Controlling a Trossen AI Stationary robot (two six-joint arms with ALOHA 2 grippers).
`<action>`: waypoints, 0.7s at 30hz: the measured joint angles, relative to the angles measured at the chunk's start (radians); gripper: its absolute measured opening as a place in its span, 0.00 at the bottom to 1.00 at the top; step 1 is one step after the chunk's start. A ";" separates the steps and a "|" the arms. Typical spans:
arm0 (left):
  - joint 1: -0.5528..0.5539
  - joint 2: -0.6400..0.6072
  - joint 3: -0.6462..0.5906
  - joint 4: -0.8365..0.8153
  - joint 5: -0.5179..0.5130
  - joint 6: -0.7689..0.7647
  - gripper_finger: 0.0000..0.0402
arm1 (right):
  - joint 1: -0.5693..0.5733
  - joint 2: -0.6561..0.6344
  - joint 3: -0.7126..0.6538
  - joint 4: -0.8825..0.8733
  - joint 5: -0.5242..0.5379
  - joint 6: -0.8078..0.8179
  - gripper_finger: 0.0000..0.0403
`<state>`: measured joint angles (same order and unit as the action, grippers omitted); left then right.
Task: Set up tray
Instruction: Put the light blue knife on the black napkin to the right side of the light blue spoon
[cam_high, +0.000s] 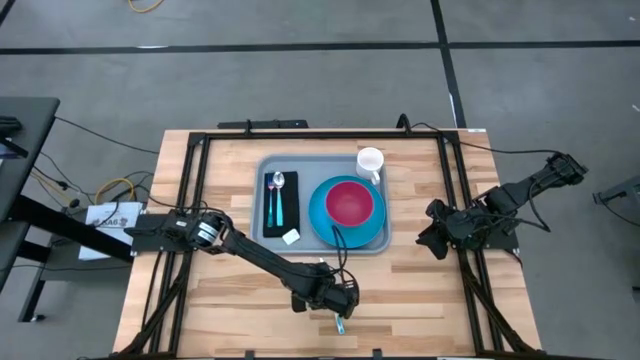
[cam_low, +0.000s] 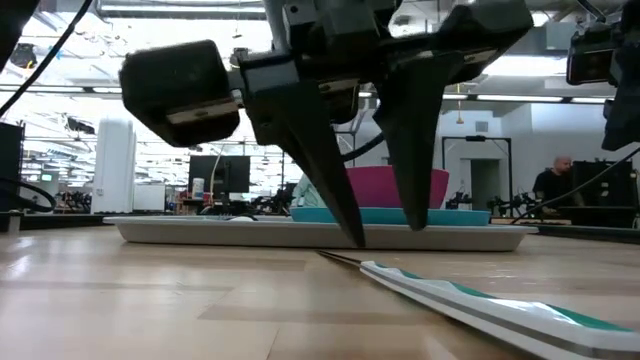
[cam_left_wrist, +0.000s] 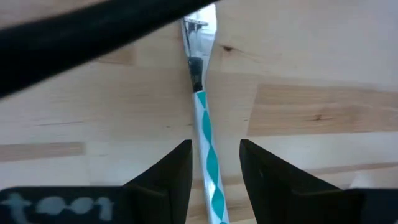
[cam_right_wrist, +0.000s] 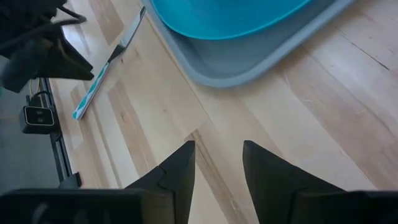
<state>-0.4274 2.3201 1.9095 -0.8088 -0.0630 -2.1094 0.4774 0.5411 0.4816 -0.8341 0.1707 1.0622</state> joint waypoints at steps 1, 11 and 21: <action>0.000 0.007 0.000 0.010 0.007 0.000 0.30 | 0.000 0.000 0.000 0.000 0.000 0.000 0.31; 0.000 0.054 0.003 0.074 0.080 0.018 0.30 | 0.000 0.000 0.000 0.005 -0.008 0.001 0.31; 0.000 0.057 0.002 0.068 0.068 0.016 0.30 | 0.000 0.000 0.000 0.005 -0.010 0.001 0.31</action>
<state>-0.4278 2.3769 1.9114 -0.7406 0.0048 -2.0929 0.4774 0.5412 0.4816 -0.8295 0.1612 1.0632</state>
